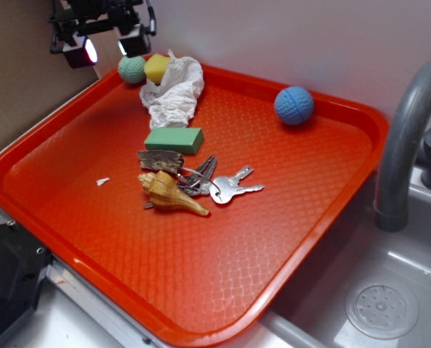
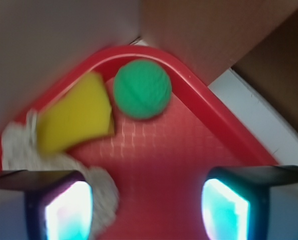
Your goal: Grab the green ball.
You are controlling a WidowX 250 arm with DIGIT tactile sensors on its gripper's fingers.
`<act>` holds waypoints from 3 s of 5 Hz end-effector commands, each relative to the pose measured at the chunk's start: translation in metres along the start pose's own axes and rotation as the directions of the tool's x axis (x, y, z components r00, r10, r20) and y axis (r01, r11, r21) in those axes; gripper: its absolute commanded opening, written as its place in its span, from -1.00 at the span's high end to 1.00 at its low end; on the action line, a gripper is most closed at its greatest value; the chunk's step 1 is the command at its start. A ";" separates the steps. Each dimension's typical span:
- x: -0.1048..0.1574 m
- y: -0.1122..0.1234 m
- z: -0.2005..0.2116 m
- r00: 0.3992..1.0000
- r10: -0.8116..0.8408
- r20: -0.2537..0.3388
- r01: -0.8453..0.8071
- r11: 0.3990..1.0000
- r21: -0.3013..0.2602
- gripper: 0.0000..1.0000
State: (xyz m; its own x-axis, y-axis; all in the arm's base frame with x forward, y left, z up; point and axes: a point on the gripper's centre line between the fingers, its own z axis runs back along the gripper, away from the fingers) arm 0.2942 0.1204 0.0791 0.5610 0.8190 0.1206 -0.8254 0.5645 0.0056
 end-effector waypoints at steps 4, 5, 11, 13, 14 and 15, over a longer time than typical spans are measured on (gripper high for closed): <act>0.027 0.011 0.000 0.960 0.278 -0.009 -0.278 0.959 -0.057 -1.00; 0.032 0.015 0.005 0.949 0.314 -0.013 -0.314 0.944 -0.104 -1.00; 0.046 -0.017 -0.030 0.977 0.215 0.007 -0.213 0.973 -0.093 -1.00; 0.050 -0.022 -0.041 0.988 0.148 0.043 -0.144 0.986 -0.084 -0.83; 0.046 -0.030 -0.041 0.995 0.087 0.044 -0.082 0.992 -0.099 1.00; 0.043 -0.033 -0.040 0.997 0.052 0.051 -0.047 0.994 -0.098 1.00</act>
State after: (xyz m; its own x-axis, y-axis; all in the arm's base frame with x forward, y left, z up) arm 0.3349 0.1406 0.0262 0.4944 0.8648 0.0870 -0.8657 0.4990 -0.0406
